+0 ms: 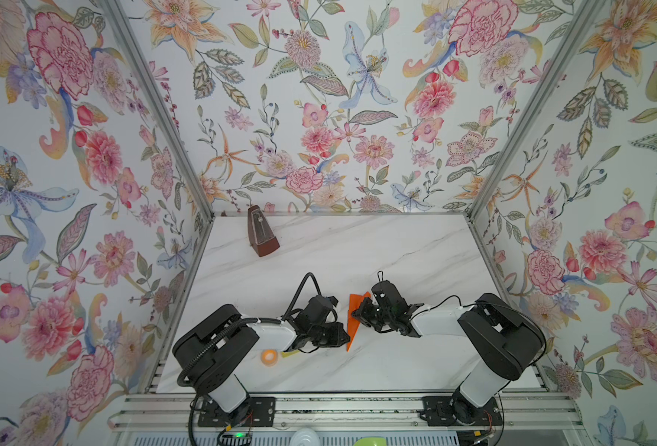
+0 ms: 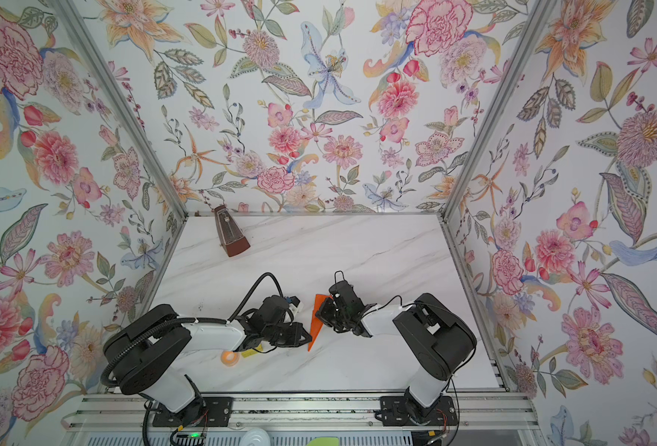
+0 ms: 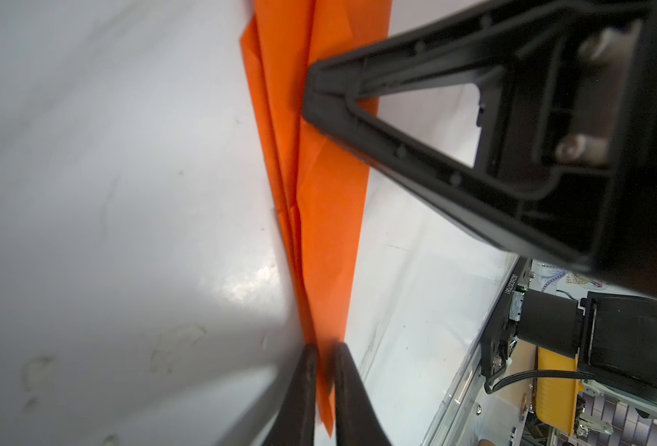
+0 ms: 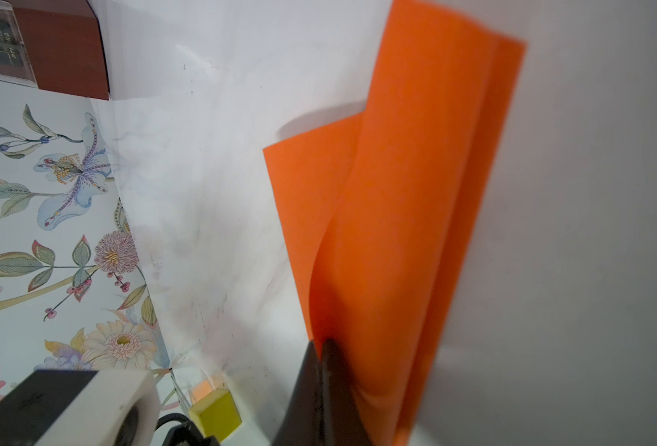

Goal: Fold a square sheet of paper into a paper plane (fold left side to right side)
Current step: 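Hold the upright folded sheet pinched between both grippers, creasing the edge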

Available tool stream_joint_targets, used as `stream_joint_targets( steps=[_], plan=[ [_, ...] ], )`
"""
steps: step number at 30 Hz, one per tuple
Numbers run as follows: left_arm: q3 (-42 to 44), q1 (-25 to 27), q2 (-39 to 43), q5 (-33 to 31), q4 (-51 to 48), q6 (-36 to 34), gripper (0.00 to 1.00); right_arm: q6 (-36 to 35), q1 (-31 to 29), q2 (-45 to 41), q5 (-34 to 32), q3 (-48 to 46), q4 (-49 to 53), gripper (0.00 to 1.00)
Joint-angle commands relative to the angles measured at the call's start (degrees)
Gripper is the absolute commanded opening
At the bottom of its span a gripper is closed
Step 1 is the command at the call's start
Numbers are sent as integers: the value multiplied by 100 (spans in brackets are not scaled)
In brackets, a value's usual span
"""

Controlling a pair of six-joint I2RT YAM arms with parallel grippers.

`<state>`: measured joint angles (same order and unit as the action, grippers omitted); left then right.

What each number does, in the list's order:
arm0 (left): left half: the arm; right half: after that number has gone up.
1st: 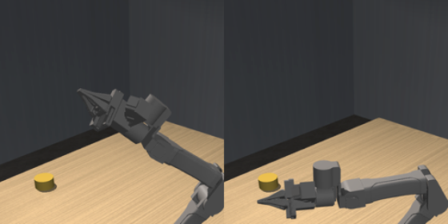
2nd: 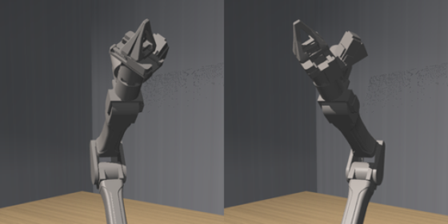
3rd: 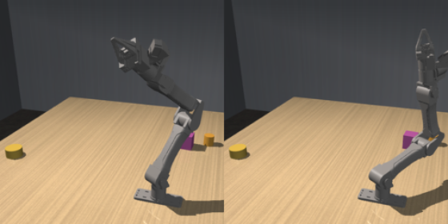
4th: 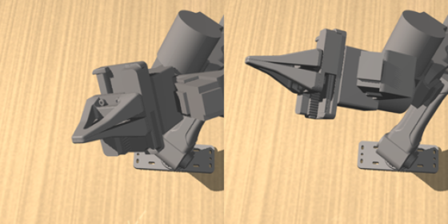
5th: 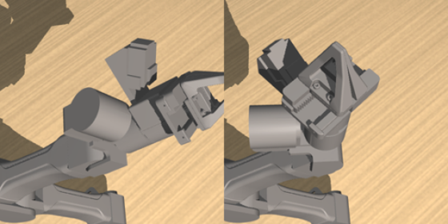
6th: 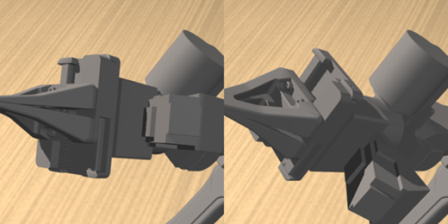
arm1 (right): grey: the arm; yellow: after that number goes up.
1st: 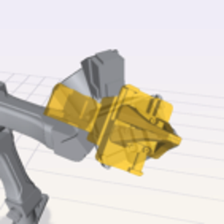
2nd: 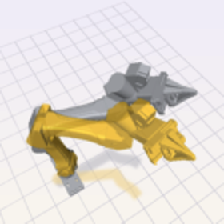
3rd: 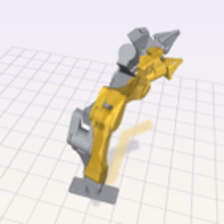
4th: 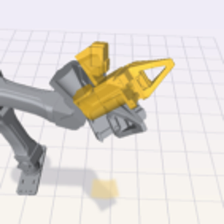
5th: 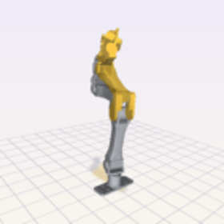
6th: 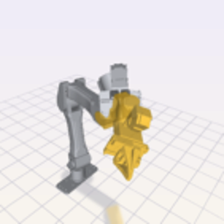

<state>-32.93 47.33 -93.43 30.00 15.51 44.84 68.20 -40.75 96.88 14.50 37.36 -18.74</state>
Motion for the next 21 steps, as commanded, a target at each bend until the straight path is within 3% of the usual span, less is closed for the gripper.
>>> stream_joint_targets(
  steps=[1,9,16,21],
  plan=[
    [121,66,-322,-239,-722,-142,14,-46,42,112,-45,-136,24,0],
    [29,65,-228,-281,-878,-198,15,-35,81,275,-19,-296,12,0],
    [-743,40,523,-794,-1899,-609,21,-9,78,362,35,-353,-63,0],
    [-1111,-41,593,-888,-1975,-761,21,-5,79,425,79,-318,-59,0]
  ],
)
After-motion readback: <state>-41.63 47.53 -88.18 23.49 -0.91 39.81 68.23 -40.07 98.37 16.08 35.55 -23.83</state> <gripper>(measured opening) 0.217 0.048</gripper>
